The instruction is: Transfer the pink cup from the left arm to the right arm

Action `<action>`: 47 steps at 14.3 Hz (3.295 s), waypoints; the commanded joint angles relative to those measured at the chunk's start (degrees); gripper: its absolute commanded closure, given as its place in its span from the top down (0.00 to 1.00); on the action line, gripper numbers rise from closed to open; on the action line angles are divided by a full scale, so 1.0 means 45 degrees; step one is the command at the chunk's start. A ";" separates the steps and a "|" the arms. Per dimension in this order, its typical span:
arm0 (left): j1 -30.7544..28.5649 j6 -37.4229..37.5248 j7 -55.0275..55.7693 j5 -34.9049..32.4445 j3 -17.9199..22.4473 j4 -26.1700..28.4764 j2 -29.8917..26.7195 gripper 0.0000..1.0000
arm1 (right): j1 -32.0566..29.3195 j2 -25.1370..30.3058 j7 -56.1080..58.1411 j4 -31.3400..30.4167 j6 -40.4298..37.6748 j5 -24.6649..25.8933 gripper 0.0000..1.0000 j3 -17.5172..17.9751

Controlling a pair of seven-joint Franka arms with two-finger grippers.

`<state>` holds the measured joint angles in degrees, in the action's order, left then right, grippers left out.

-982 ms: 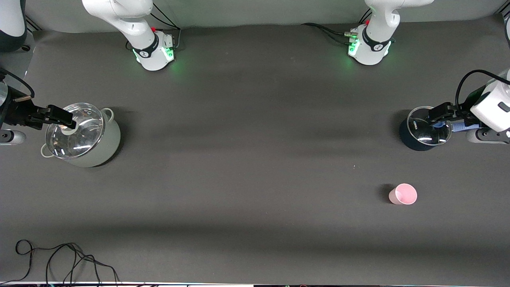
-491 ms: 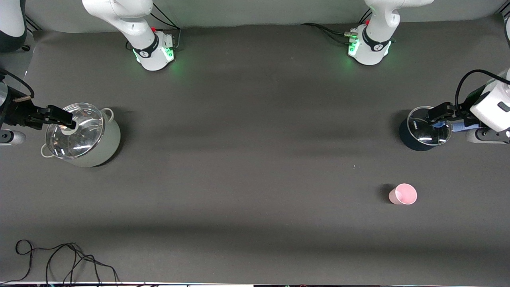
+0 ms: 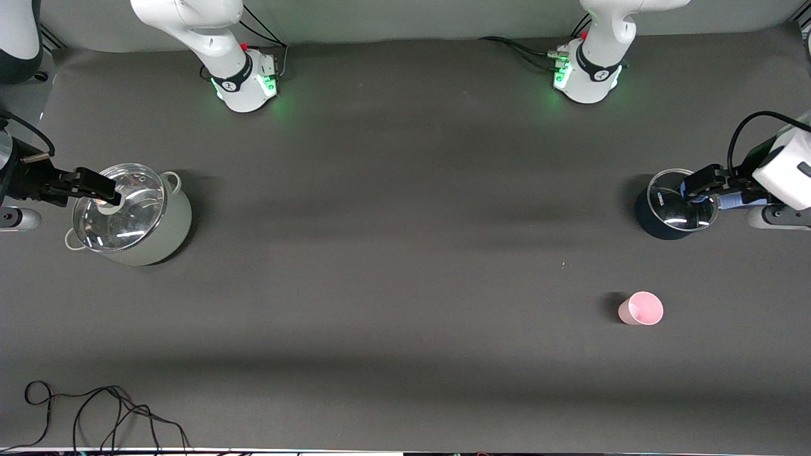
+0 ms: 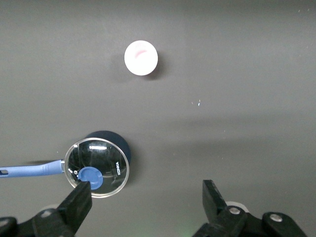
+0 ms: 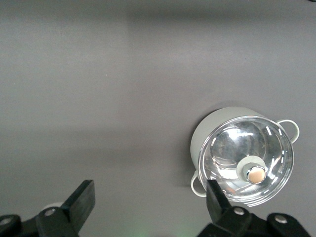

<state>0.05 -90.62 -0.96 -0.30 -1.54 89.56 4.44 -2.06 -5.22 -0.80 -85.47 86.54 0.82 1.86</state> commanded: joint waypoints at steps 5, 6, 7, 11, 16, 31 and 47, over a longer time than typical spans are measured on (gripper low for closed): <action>-0.0145 0.0080 -0.3840 0.0747 0.0244 -0.2456 0.1548 1.00 | 0.0068 -0.0208 -0.0291 0.0400 -0.0265 -0.0143 1.00 -0.0002; -0.0843 0.0080 -0.4700 0.1331 0.0206 -0.2789 0.1880 1.00 | 0.0068 -0.0208 -0.0272 0.0400 -0.0266 -0.0143 1.00 -0.0002; -0.1237 0.0060 -0.5676 0.1975 0.0186 -0.3121 0.2251 1.00 | 0.0068 -0.0208 -0.0252 0.0400 -0.0266 -0.0143 1.00 -0.0002; -0.2567 -0.0601 -0.9836 0.4357 0.0205 -0.4023 0.3562 1.00 | 0.0087 -0.0344 -0.0291 0.0419 -0.0266 -0.0143 1.00 -0.0002; -0.4382 -0.1227 -1.5578 0.7367 0.0186 -0.4023 0.5278 1.00 | 0.0107 -0.0344 -0.0310 0.0400 -0.0266 -0.0143 1.00 -0.0002; -0.6553 -0.1366 -2.7905 1.4049 0.0108 -0.3222 1.0201 1.00 | 0.0126 -0.0344 -0.0291 0.0360 -0.0266 -0.0143 1.00 -0.0002; -0.6300 -0.1424 -3.3225 1.6338 0.0010 -0.2655 1.2294 1.00 | 0.0146 -0.0344 -0.0291 0.0341 -0.0266 -0.0143 1.00 -0.0002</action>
<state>-29.22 -96.94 -149.10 72.47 -1.82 76.68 60.19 -1.90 -6.14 -0.82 -85.43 86.46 0.82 1.97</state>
